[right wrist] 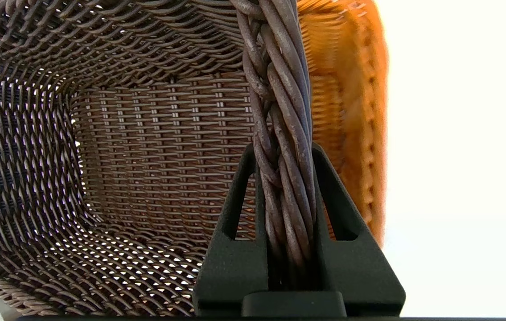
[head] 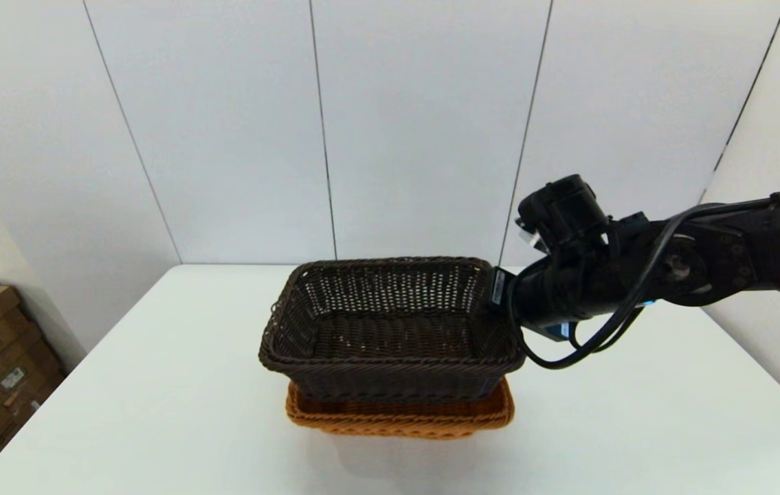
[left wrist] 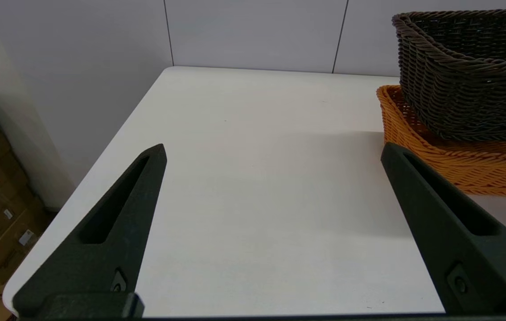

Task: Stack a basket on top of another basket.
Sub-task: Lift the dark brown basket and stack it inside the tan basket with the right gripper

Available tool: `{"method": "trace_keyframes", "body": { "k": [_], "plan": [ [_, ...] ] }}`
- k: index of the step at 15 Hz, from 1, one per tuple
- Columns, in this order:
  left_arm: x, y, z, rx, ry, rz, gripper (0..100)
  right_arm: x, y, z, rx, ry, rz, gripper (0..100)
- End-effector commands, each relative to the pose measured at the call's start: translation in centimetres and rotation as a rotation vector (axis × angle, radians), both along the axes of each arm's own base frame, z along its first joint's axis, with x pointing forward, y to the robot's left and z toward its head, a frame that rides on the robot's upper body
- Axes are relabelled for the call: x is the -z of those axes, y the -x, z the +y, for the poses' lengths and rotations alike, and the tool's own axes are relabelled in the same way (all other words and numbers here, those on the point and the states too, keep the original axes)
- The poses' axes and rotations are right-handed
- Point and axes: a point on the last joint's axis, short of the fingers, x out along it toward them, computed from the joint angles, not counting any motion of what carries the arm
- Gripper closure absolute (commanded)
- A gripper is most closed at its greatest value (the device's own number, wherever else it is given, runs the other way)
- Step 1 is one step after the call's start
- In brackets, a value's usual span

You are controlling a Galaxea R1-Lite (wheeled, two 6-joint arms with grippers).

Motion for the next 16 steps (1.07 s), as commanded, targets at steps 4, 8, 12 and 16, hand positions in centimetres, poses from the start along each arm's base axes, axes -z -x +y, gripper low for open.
{"method": "trace_keyframes", "body": {
  "k": [4,8,12,16],
  "plan": [
    [0.0,0.0,0.0,-0.001,0.001,-0.002,0,0.4,-0.1,-0.2,0.007,0.004,0.013,100],
    [0.0,0.0,0.0,-0.001,0.001,-0.002,0,0.7,0.0,-0.3,-0.001,0.006,0.024,100],
    [0.0,0.0,0.0,-0.001,0.001,-0.002,0,0.8,0.0,-0.2,-0.012,0.000,0.032,100],
    [0.0,0.0,0.0,-0.001,0.001,-0.002,0,1.3,-0.3,0.0,-0.019,-0.004,0.031,100]
  ]
}}
